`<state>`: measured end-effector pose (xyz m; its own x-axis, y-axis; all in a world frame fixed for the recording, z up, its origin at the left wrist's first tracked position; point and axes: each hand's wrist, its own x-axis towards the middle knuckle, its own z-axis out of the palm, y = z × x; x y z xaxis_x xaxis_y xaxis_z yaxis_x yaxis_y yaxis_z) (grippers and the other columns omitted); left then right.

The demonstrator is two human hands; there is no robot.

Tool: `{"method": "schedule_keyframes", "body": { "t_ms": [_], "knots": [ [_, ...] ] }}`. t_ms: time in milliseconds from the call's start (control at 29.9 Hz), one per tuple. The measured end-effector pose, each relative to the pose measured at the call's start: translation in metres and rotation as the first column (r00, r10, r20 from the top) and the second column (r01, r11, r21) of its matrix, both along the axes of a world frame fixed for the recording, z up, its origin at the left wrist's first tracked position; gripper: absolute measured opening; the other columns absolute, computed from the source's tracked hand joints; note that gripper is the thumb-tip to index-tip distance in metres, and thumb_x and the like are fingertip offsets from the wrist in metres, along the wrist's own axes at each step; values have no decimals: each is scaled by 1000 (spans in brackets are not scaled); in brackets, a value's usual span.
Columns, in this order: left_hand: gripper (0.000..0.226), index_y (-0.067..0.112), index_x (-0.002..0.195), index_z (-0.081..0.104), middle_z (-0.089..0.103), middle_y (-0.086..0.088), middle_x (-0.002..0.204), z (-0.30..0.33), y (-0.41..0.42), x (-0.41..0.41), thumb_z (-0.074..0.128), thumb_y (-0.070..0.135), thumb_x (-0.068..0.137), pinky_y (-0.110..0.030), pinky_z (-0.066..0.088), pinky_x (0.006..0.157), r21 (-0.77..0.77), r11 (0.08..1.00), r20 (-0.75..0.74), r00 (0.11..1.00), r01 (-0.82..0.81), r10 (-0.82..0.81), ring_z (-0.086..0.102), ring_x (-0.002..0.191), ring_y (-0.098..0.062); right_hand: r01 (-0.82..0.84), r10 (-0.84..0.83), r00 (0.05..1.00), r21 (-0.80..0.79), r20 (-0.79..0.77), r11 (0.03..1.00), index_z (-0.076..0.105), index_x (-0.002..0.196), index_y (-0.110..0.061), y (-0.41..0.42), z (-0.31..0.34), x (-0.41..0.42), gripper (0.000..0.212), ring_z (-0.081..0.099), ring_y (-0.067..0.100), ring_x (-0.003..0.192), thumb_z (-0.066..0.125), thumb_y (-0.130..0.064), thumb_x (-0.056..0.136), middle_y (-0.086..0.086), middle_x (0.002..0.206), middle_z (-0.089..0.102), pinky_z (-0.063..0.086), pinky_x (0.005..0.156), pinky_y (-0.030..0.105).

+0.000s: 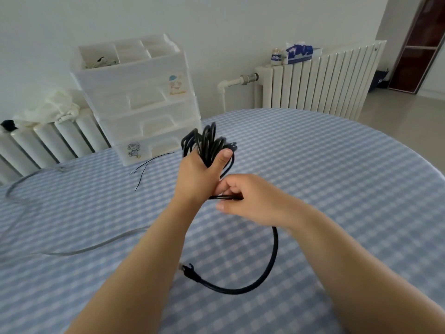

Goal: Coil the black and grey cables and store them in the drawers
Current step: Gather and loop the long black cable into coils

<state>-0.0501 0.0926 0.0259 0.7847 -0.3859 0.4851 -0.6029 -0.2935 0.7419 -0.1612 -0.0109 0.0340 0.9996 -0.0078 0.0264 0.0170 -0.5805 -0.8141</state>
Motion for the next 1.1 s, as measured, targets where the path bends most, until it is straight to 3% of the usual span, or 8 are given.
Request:
{"method": "schedule_keyframes", "body": {
  "t_ms": [134, 234, 368, 434, 601, 702, 802, 1103],
  "knots": [
    [70, 13, 50, 42, 46, 9, 38, 13, 2, -9, 16, 70, 82, -12, 34, 45, 107, 968, -154, 965, 228, -210, 43, 38, -2, 61, -70, 983, 54, 172, 997, 62, 95, -29, -17, 9, 0, 15, 66, -7, 78, 71, -19, 86, -13, 82, 73, 47, 76, 13],
    [71, 25, 46, 56, 50, 0, 42, 19, 4, -20, 11, 72, 76, -12, 41, 52, 188, 829, -336, 827, 527, -450, 50, 39, -8, 289, -255, 922, -82, 291, 954, 61, 86, -34, -25, 11, -2, 20, 61, -5, 74, 74, -45, 76, -18, 75, 67, 48, 72, 24],
    [88, -8, 66, 49, 41, -5, 43, 17, 7, -6, 53, 79, 70, -16, 40, 49, 51, 641, -541, 561, 766, -626, 44, 38, -12, 422, -344, 867, -162, 362, 892, 59, 85, -35, -30, 13, -6, 42, 51, 1, 63, 61, -69, 61, -12, 66, 54, 36, 60, 22],
    [68, -1, 57, 45, 42, -4, 41, 16, 9, -4, 69, 61, 73, -15, 39, 47, -26, 582, -588, 458, 813, -667, 44, 36, -11, 372, -340, 873, -29, 350, 928, 61, 82, -33, -32, 15, -6, 49, 54, 4, 64, 64, -73, 54, -9, 66, 58, 42, 62, 25],
    [33, 11, 62, 41, 36, 5, 38, 17, 8, -6, 59, 28, 83, -20, 35, 40, -427, 654, -663, 275, 624, -696, 35, 31, -8, 407, -442, 810, 174, 385, 897, 64, 79, -30, -48, 10, 5, 16, 60, 7, 68, 68, -45, 82, -7, 73, 66, 49, 69, 27],
    [28, 16, 63, 43, 33, 8, 37, 19, 7, -3, 51, 31, 85, -19, 33, 37, -600, 667, -655, 208, 441, -726, 32, 28, -7, 333, -454, 841, 380, 293, 863, 68, 84, -30, -49, 4, 9, 30, 66, 19, 79, 52, -55, 86, 11, 87, 69, 53, 74, 36],
    [29, 17, 62, 44, 33, 8, 36, 17, 7, 1, 57, 34, 81, -18, 32, 36, -684, 635, -624, 161, 360, -764, 33, 27, -6, 255, -424, 887, 570, 184, 781, 64, 102, -22, -44, 2, 10, 34, 67, 4, 92, 43, -47, 94, -6, 100, 71, 54, 74, 22],
    [33, 16, 62, 47, 39, 9, 35, 8, 3, 3, 74, 32, 73, -18, 35, 37, -807, 509, -535, -7, 299, -845, 39, 28, -4, 280, -345, 933, 814, -106, 508, 67, 106, -11, -39, 2, 11, 47, 58, 11, 52, 41, -49, 98, 0, 71, 67, 46, 48, 23]
  ]
}}
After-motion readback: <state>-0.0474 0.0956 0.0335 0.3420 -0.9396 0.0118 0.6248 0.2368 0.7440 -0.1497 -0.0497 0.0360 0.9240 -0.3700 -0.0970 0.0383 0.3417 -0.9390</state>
